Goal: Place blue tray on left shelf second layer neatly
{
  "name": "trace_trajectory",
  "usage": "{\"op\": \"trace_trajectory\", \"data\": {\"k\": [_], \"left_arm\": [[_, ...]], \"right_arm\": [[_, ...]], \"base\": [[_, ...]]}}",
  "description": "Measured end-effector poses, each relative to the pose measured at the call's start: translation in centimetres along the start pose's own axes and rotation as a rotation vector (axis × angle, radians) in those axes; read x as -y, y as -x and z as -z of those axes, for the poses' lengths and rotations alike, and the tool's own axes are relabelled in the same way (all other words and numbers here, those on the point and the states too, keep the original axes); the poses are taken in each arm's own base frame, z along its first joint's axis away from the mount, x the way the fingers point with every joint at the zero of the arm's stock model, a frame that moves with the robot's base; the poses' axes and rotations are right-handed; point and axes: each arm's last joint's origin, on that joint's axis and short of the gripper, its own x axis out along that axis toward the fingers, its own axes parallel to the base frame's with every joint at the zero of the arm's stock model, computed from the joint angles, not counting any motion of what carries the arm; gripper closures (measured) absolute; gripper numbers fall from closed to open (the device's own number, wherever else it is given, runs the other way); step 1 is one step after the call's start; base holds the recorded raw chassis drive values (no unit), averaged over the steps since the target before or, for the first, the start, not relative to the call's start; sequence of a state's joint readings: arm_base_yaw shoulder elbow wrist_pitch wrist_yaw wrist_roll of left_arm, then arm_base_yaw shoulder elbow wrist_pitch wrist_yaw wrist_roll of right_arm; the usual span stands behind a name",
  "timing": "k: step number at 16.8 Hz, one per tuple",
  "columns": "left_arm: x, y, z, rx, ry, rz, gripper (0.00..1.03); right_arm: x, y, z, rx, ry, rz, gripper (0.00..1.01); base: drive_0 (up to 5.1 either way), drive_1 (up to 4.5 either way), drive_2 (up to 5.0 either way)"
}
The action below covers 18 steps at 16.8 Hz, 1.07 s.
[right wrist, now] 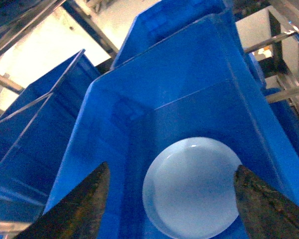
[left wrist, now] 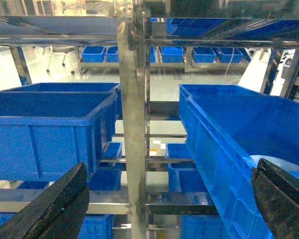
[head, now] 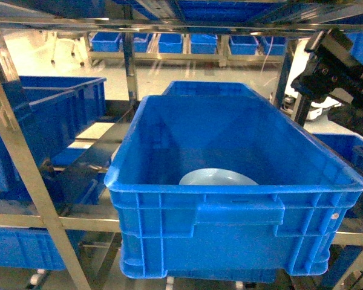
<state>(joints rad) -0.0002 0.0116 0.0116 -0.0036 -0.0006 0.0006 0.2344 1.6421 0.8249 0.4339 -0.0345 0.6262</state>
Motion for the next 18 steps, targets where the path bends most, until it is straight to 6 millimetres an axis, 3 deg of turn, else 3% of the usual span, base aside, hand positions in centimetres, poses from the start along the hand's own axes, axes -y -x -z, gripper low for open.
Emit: {"op": "trace_trajectory", "data": {"k": [2,5,6,9,11,12,13,18], "left_arm": [[0.0,0.0,0.0,0.000,0.000,0.000,0.05],[0.0,0.0,0.0,0.000,0.000,0.000,0.05],[0.0,0.0,0.0,0.000,0.000,0.000,0.05],[0.0,0.0,0.0,0.000,0.000,0.000,0.05],[0.0,0.0,0.0,0.000,0.000,0.000,0.05],[0.0,0.0,0.0,0.000,0.000,-0.002,0.05],[0.0,0.0,0.0,-0.003,0.000,-0.002,0.05],[0.0,0.0,0.0,0.000,0.000,0.000,0.05]], "right_arm": [[-0.1,5.0,0.8,-0.031,0.031,-0.046,0.02],[3.1,13.8,3.1,-0.056,0.147,0.040,0.03],[4.2,16.8,4.4,0.000,0.292,0.117,0.03],[5.2,21.8,6.7,0.031,0.628,0.147,0.03],[4.6,22.7,6.6,0.112,0.718,0.115,0.05],[5.2,22.5,7.1,0.347,0.659,0.145,0.19],[5.7,22.4,7.4,0.424,0.625,0.141,0.28],[7.3,22.3,7.4,0.445,0.589,0.139,0.87]], "base": [[0.0,0.00,0.0],[0.0,0.00,0.0],[0.0,0.00,0.0],[0.0,0.00,0.0],[0.0,0.00,0.0],[0.0,0.00,0.0],[0.0,0.00,0.0],[0.0,0.00,0.0]]}}
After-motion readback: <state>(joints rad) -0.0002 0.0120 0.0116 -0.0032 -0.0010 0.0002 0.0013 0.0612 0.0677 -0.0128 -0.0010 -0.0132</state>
